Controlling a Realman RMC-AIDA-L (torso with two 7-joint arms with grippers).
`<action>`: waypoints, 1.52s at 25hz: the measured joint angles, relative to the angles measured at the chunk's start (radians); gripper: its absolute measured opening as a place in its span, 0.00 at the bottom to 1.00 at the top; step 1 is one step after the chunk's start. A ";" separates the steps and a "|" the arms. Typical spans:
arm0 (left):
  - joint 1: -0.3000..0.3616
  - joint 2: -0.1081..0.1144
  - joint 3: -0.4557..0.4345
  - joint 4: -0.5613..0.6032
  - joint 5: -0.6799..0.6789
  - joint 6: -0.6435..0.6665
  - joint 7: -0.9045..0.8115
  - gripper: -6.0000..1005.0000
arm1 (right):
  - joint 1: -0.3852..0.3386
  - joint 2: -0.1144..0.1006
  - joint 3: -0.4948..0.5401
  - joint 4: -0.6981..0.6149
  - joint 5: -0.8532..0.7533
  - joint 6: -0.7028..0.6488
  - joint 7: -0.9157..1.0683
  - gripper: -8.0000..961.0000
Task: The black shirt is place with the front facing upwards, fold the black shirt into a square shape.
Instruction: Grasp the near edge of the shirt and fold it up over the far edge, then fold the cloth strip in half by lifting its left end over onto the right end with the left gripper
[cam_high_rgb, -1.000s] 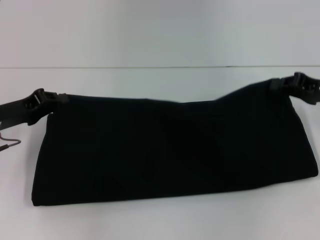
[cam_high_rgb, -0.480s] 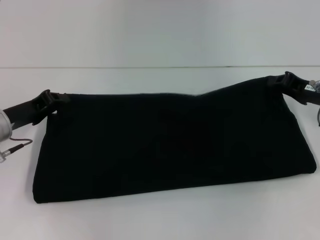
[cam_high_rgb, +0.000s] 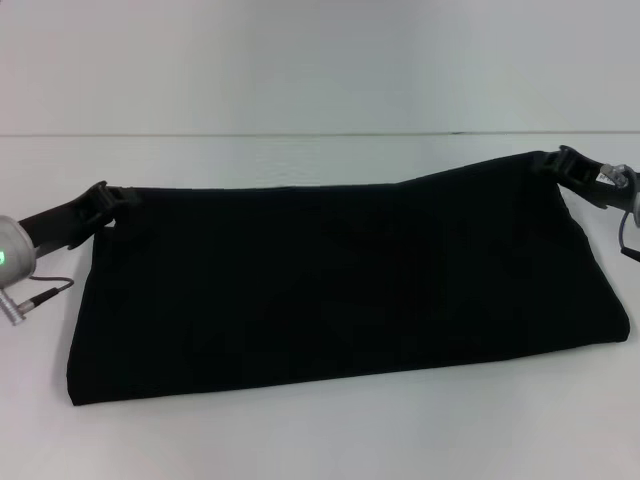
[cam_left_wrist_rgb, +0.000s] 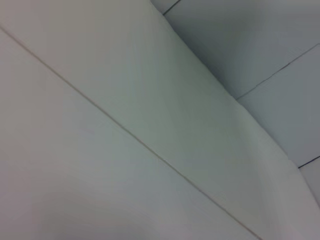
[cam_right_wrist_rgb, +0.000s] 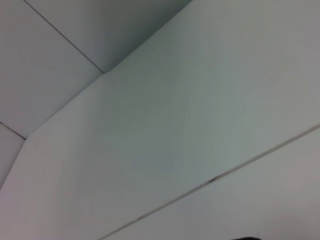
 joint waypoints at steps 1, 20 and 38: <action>-0.003 -0.005 0.000 0.000 0.000 -0.011 0.004 0.03 | 0.003 0.003 0.000 0.004 0.005 0.005 -0.019 0.11; -0.032 -0.054 0.006 -0.045 -0.087 -0.251 0.136 0.34 | 0.010 0.017 0.008 0.061 0.065 0.120 -0.179 0.70; 0.170 0.059 0.024 -0.038 -0.264 0.397 0.104 0.76 | -0.210 -0.012 -0.020 -0.029 0.299 -0.563 -0.755 0.77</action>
